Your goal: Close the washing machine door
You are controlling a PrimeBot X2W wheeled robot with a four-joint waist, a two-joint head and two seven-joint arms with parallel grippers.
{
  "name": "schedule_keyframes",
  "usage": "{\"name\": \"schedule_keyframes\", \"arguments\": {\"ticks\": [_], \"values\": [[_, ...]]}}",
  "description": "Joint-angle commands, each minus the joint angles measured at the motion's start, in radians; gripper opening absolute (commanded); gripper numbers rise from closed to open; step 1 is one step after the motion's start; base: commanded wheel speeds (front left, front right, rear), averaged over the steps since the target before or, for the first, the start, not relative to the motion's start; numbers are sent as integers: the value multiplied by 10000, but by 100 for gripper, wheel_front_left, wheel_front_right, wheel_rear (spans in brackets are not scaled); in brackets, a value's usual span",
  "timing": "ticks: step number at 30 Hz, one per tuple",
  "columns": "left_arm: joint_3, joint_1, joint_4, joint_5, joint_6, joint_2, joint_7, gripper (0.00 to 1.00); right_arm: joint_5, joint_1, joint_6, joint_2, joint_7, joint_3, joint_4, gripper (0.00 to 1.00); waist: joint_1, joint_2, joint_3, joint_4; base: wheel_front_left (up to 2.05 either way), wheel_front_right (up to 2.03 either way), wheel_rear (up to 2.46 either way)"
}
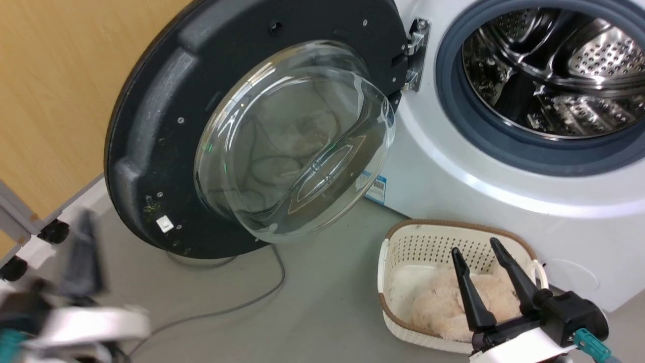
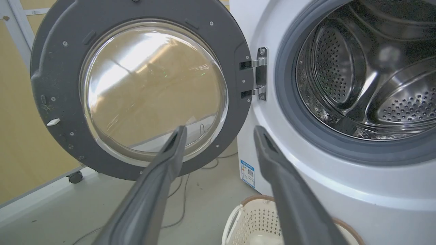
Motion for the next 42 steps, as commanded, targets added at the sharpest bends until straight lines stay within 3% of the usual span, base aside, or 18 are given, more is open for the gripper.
{"name": "schedule_keyframes", "arguments": {"ticks": [1,4,11,15,20,23,32,42], "values": [[554,-641,181,-326,-233,504,-49,0,-103,-115,6,-109,-44,-6,-93,100,0,-1,242,-84,0,0,0],[990,-1168,457,-777,-393,836,-49,0,-144,-166,6,-175,-44,4,-124,100,0,-1,419,-163,0,0,0],[2262,-3109,2412,-3413,-868,1841,857,0,-205,-504,6,-321,-44,113,-107,100,0,-1,899,-529,0,0,0],[3357,-4338,3966,-5862,-704,1777,2527,0,-220,-652,6,-374,-44,174,-77,100,0,-1,1076,-704,0,0,0],[4090,-5350,5459,-7667,-627,2225,4272,0,-306,-790,6,-408,-44,65,-32,100,0,-1,1193,-901,0,0,0],[4333,-5825,6470,-8902,-437,2317,6028,0,-334,-830,6,-415,-44,50,-8,100,0,-1,1234,-992,0,0,0],[3969,-5637,6849,-9889,-573,2219,8538,0,-325,-799,6,-336,-44,34,68,100,0,-1,1081,-1129,0,0,0],[3391,-4187,5226,-10707,-868,1648,10903,0,-374,-501,6,-6,-44,-262,127,100,0,-1,406,-1365,0,0,0]]}}
